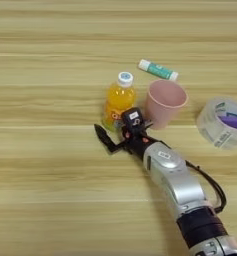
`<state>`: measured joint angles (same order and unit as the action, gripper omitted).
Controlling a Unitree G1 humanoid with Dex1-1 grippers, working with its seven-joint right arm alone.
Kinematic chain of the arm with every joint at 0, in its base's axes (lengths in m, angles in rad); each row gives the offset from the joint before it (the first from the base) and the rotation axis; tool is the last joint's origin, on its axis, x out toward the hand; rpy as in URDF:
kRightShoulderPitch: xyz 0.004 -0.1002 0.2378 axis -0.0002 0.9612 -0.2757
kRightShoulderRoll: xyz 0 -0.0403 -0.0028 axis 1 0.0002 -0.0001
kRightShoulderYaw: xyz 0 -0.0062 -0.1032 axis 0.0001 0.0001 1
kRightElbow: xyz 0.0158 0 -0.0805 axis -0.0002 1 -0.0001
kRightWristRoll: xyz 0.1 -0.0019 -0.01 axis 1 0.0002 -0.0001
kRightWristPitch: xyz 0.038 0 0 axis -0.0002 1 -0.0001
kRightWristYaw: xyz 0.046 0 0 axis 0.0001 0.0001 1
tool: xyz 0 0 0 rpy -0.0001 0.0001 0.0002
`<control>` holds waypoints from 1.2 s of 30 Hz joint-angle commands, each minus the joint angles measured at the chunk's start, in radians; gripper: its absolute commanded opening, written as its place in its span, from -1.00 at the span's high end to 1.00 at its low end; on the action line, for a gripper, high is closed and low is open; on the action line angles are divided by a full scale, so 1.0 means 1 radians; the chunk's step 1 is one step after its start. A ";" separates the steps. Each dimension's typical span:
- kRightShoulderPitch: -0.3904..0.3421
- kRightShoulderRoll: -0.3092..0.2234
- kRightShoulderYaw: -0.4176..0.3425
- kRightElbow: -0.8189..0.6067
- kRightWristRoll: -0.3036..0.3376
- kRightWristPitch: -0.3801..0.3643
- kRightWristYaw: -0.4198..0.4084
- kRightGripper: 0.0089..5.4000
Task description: Move the objects on the table
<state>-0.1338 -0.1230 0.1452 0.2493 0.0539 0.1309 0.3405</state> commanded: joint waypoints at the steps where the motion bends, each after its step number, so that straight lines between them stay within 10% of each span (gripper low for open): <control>1: 0.001 0.002 -0.012 0.000 -0.004 -0.005 -0.012 -0.99; 36: 0.004 0.045 -0.055 -0.067 0.029 -0.138 0.014 -0.99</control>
<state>-0.0853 -0.0819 0.1055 0.2297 0.0679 0.0311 0.3606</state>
